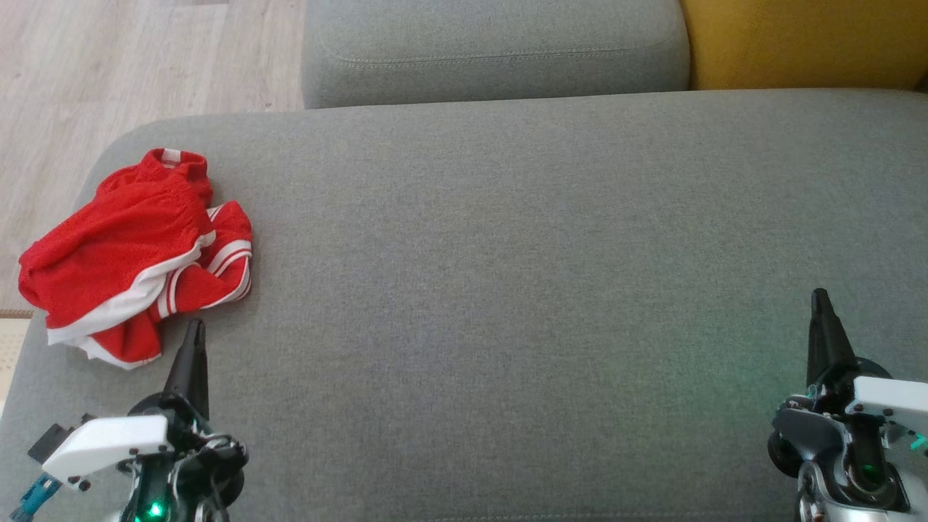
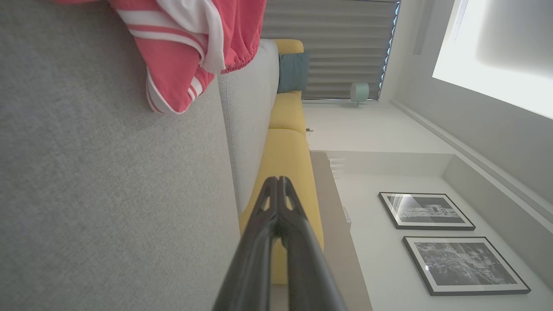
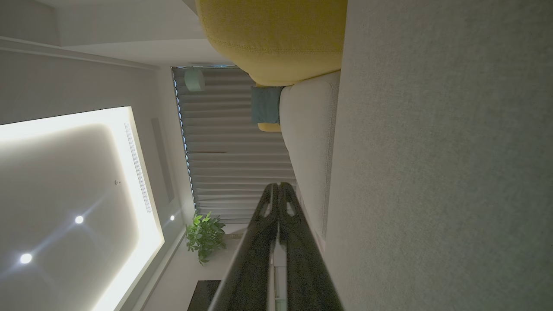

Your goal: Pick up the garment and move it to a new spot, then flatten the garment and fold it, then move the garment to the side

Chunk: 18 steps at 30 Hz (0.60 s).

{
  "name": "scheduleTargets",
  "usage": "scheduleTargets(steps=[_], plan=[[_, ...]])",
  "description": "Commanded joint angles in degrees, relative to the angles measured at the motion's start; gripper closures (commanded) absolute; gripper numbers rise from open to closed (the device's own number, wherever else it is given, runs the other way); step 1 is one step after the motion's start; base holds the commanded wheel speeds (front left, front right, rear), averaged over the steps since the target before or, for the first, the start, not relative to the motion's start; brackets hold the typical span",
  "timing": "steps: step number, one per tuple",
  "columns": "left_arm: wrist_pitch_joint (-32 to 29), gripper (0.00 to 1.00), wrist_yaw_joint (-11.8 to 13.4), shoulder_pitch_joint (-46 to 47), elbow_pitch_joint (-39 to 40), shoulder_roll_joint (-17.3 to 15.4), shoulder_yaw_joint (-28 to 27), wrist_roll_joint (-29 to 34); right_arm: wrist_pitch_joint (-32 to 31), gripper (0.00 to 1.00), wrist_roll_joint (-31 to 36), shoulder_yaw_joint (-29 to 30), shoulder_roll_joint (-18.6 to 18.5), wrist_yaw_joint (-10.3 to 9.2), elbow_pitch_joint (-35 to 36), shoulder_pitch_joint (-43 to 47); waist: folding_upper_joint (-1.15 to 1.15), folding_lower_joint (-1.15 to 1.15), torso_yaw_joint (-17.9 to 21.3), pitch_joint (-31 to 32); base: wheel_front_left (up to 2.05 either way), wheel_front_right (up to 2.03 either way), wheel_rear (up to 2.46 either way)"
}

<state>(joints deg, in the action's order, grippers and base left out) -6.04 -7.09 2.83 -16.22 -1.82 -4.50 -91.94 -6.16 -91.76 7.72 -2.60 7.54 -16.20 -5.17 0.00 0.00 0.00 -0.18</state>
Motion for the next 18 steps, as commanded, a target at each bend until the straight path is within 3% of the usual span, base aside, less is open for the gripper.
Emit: scheduleTargets(steps=[1,18], plan=[[-0.43,1.0,-0.4,3.35,2.2,-1.06,-1.99,-0.25,-0.31,1.0,-0.43,-1.22,-0.28,-0.05,2.18,-1.02,0.0,0.0,0.0,0.0,0.0,0.0,0.0],[-0.43,1.0,-0.4,3.35,2.2,-1.06,-1.99,-0.25,-0.31,1.0,-0.43,-1.22,-0.28,-0.05,2.18,-1.02,0.0,0.0,0.0,0.0,0.0,0.0,0.0]])
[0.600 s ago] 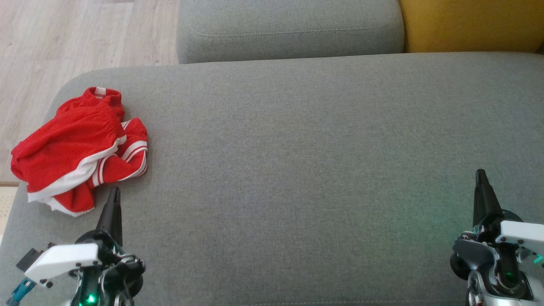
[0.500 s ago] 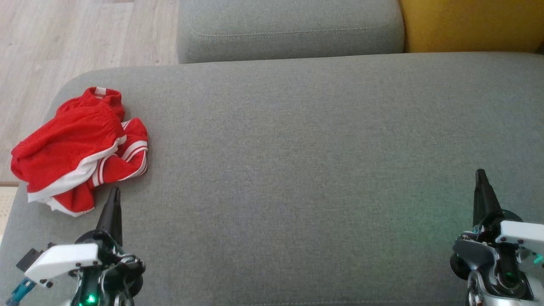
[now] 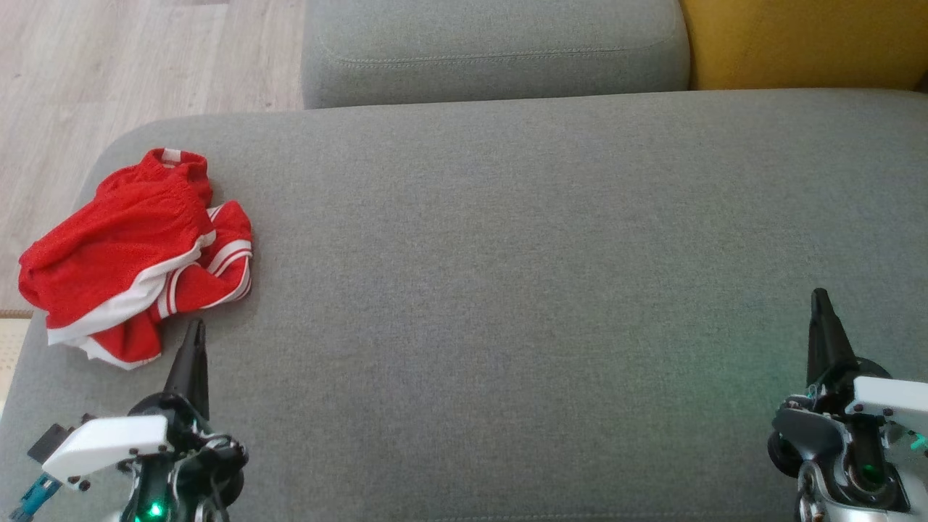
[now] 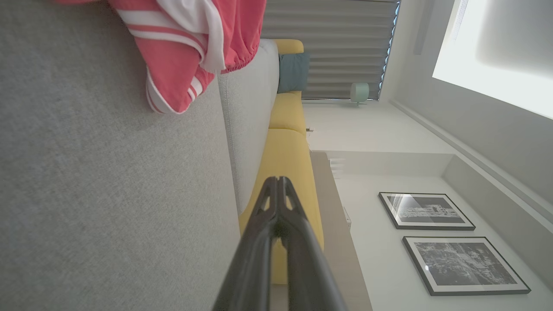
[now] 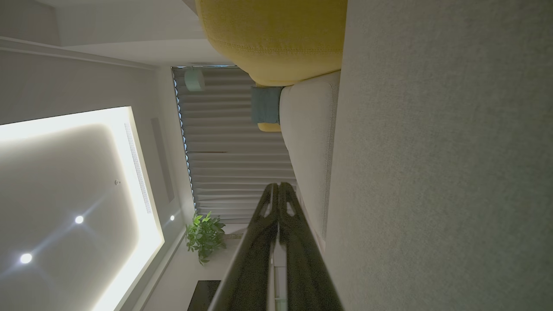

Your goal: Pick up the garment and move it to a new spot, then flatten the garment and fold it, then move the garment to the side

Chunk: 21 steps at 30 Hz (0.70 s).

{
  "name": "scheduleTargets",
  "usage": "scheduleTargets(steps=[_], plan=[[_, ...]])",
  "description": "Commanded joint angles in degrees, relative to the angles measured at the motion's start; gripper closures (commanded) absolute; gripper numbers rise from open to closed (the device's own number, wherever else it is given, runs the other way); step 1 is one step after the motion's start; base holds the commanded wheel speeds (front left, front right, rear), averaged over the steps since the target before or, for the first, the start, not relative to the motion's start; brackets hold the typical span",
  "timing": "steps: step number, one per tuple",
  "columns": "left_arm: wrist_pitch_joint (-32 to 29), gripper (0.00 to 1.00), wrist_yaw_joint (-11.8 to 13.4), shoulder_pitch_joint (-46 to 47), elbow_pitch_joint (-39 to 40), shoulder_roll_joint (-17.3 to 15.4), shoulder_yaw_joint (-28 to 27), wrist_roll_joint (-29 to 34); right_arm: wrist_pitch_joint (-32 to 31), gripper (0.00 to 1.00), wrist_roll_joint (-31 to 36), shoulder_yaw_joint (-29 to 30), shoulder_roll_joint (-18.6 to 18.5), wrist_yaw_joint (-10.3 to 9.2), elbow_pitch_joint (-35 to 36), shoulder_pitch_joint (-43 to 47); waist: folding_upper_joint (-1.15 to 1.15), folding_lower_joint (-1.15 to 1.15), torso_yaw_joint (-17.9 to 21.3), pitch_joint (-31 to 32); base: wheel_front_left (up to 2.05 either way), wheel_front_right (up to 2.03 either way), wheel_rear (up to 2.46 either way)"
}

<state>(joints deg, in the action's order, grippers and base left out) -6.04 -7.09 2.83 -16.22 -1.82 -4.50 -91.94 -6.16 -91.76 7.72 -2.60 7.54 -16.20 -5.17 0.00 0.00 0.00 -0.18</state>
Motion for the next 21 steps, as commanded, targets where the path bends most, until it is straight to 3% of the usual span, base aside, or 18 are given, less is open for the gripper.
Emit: scheduleTargets(steps=[1,21], plan=[[-0.43,1.0,-0.4,3.35,2.2,-1.06,-1.99,-0.25,-0.31,1.0,-0.43,-1.22,-0.28,-0.05,2.18,-1.02,0.0,0.0,0.0,0.0,0.0,0.0,0.0],[-0.43,1.0,-0.4,3.35,2.2,-1.06,-1.99,-0.25,-0.31,1.0,-0.43,-1.22,-0.28,-0.05,2.18,-1.02,0.0,0.0,0.0,0.0,0.0,0.0,0.0]])
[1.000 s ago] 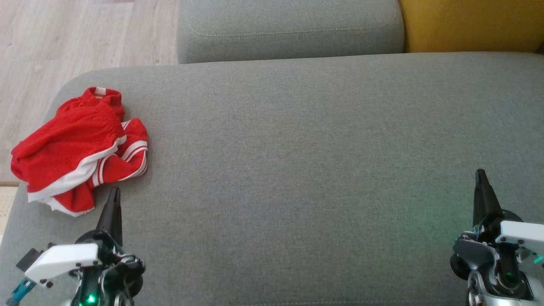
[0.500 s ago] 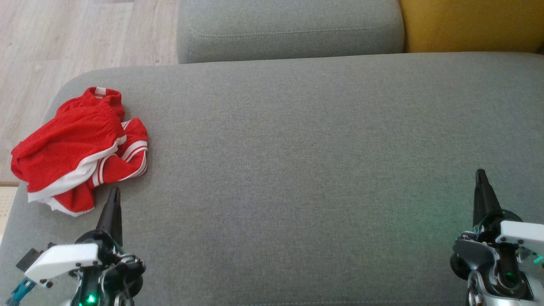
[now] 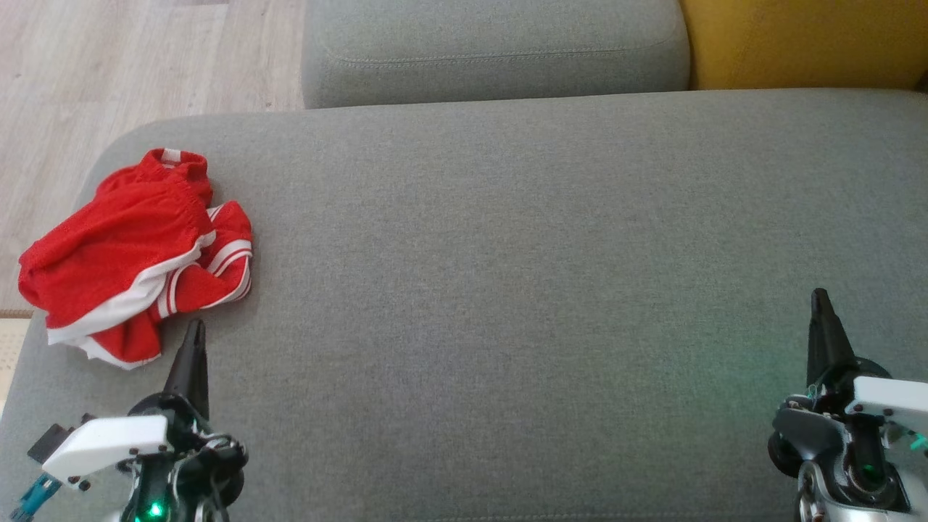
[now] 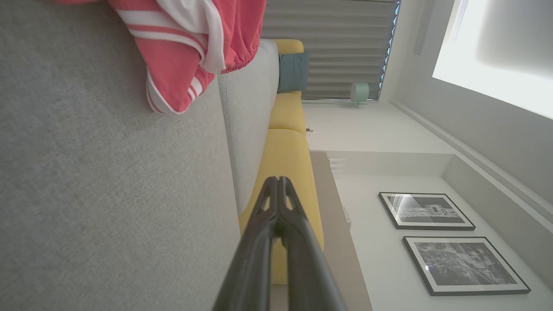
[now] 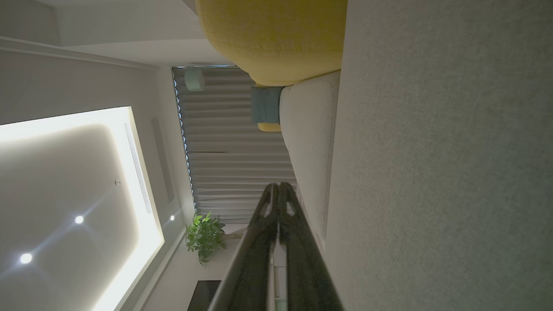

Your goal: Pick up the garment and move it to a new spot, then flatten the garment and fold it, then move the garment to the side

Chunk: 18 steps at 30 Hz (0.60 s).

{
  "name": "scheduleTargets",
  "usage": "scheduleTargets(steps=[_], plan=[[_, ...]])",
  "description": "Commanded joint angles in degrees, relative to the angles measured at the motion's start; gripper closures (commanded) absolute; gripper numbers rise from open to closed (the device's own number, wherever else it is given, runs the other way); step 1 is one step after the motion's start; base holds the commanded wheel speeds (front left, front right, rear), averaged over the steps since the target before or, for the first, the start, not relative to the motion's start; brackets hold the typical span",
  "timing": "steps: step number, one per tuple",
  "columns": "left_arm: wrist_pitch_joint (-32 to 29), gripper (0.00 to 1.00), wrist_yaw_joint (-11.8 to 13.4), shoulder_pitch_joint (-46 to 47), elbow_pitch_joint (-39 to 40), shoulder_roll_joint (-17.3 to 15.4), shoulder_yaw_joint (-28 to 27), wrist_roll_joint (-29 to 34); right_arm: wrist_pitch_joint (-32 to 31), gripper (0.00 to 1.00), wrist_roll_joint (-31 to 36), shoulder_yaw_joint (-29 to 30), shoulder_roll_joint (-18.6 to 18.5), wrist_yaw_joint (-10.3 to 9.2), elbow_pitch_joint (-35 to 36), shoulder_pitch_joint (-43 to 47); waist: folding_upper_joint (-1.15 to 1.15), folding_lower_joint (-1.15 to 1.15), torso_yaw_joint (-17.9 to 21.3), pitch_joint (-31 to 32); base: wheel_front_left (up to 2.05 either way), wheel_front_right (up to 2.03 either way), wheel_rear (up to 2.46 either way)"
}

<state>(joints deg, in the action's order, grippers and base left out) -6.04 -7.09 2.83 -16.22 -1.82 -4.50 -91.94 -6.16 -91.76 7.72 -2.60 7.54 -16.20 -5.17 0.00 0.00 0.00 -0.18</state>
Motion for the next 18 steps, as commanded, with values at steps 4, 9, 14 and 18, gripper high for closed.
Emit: scheduleTargets(steps=[4,9,14,18], plan=[[-0.43,1.0,-0.4,3.35,2.2,-1.06,-1.99,-0.25,-0.31,1.0,-0.43,-1.22,-0.28,-0.05,2.18,-1.02,0.0,0.0,0.0,0.0,0.0,0.0,0.0],[-0.43,1.0,-0.4,3.35,2.2,-1.06,-1.99,-0.25,-0.31,1.0,-0.43,-1.22,-0.28,-0.05,2.18,-1.02,0.0,0.0,0.0,0.0,0.0,0.0,0.0],[0.01,1.0,0.01,0.01,-0.02,0.01,-0.01,0.01,0.0,1.0,0.01,-0.01,0.01,0.0,-0.02,-0.01,0.0,0.0,0.0,0.0,0.0,0.0,0.0],[0.12,0.0,0.12,-2.06,-3.43,0.55,0.19,0.02,0.03,0.0,0.03,-0.1,0.24,0.0,-3.49,1.09,0.0,0.0,0.0,-0.02,0.0,0.0,0.0]])
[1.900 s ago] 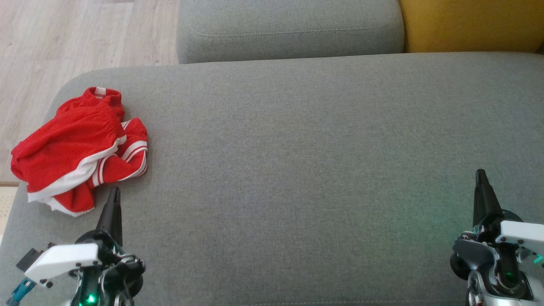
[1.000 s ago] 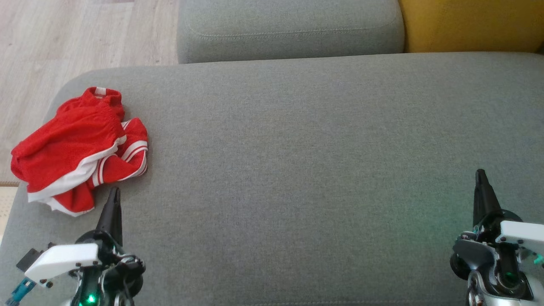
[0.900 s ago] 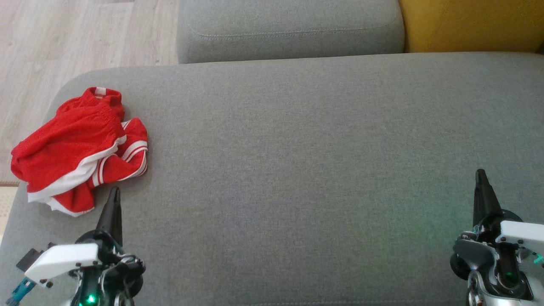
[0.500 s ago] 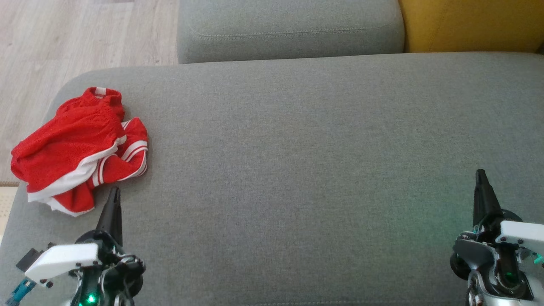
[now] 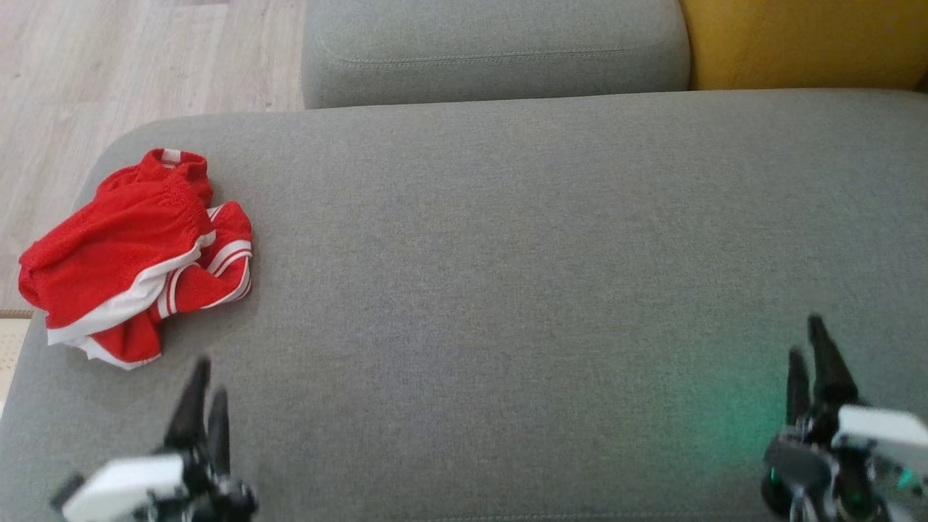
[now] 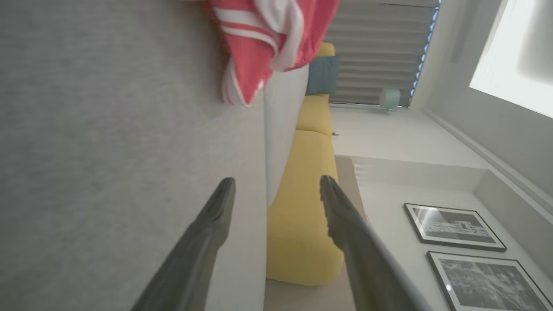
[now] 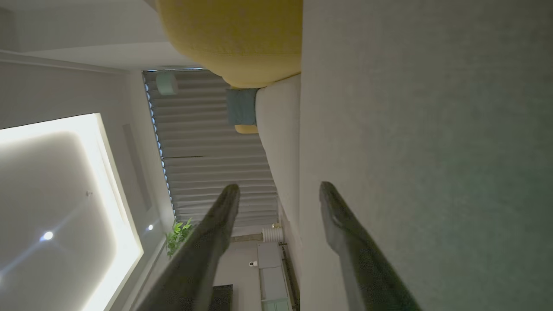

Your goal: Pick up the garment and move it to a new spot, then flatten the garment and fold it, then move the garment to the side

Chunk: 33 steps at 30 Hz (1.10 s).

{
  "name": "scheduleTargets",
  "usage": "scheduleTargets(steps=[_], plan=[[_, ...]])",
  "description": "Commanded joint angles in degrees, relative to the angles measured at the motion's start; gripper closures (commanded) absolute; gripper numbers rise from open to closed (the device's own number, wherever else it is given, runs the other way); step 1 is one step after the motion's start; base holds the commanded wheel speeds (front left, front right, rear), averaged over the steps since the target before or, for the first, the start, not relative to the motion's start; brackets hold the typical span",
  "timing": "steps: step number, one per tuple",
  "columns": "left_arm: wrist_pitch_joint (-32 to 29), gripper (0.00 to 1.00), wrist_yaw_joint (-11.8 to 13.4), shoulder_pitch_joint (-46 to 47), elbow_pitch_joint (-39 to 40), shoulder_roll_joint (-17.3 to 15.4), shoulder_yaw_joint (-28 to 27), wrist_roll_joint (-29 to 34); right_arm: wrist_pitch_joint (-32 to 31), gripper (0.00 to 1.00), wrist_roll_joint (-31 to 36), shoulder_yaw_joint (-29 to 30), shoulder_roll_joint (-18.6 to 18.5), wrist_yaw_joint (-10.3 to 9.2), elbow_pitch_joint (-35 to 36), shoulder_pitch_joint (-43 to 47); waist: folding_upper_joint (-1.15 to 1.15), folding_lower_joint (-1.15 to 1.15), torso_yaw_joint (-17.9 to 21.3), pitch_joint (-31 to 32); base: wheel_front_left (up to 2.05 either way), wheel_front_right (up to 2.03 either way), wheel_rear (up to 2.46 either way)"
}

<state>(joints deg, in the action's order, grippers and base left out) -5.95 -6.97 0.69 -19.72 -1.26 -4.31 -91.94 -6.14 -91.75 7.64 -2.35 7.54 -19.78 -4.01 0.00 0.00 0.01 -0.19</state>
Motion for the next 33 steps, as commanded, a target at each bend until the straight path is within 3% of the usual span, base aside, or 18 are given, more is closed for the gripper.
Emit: scheduleTargets(steps=[1,14,33], plan=[[0.04,0.0,0.0,-0.78,-0.94,0.05,0.01,0.02,0.01,0.0,0.02,-0.05,0.04,0.0,-0.9,0.57,0.0,0.0,0.0,-0.02,0.0,0.0,0.0],[2.22,0.0,-0.05,0.28,-0.12,-0.23,-0.44,4.45,2.23,0.0,2.69,-2.58,-0.78,-0.01,-0.24,-0.78,0.0,0.0,0.01,-0.15,0.0,0.0,0.0],[5.24,0.0,-0.13,1.26,0.99,-0.37,-1.03,19.82,5.29,0.0,15.67,-5.41,-1.28,-0.01,0.5,-2.37,0.0,0.0,0.29,-0.23,0.0,0.0,0.0]])
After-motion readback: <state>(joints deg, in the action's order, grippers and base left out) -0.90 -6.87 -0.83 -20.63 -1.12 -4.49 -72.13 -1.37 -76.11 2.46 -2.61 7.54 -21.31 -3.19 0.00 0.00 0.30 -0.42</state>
